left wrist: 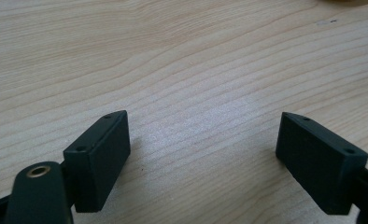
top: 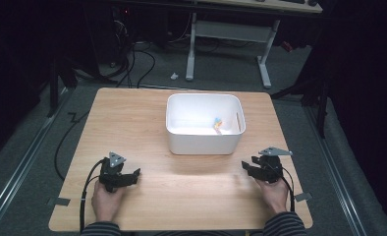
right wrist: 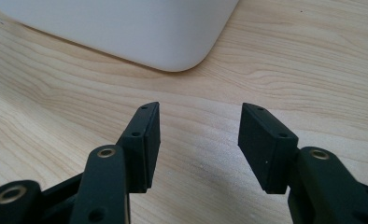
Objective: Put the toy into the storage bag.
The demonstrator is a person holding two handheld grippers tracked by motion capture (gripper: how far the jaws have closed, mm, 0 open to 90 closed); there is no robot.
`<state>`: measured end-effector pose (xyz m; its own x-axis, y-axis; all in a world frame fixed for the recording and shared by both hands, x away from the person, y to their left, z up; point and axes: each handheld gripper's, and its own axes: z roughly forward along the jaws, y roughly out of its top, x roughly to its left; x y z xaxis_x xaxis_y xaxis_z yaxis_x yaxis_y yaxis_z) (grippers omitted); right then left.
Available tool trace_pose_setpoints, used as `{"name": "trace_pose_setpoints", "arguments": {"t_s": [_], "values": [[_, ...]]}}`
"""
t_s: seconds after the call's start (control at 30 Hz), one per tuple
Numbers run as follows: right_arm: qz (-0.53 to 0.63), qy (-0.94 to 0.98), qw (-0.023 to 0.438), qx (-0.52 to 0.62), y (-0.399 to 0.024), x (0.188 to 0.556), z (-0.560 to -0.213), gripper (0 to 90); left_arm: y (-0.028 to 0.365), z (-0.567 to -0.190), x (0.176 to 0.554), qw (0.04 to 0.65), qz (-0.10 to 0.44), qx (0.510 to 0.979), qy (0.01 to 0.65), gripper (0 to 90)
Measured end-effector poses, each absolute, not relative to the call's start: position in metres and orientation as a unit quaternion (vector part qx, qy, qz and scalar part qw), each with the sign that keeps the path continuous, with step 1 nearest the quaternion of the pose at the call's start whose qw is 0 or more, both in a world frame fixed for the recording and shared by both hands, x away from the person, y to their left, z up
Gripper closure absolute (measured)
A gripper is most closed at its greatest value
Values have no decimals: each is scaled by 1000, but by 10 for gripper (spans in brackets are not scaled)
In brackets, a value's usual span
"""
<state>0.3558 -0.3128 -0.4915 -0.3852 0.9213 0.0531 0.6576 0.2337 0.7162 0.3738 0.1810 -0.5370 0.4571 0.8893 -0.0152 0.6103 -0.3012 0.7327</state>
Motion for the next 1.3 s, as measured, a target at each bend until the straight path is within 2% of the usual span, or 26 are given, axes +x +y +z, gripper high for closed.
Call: {"name": "trace_pose_setpoints", "arguments": {"t_s": [0.73,1.07,1.2,1.3], "values": [[330,766,198,514,-307,359,-509,465,181,-537,374,345,202,781,480,181],[309,781,195,507,-301,362,-520,421,181,-537,374,345,202,781,480,181],[330,779,217,487,-302,357,-530,381,181,-537,374,345,202,781,480,182],[330,779,217,486,-302,356,-530,375,181,-537,374,345,202,781,480,182]]}}
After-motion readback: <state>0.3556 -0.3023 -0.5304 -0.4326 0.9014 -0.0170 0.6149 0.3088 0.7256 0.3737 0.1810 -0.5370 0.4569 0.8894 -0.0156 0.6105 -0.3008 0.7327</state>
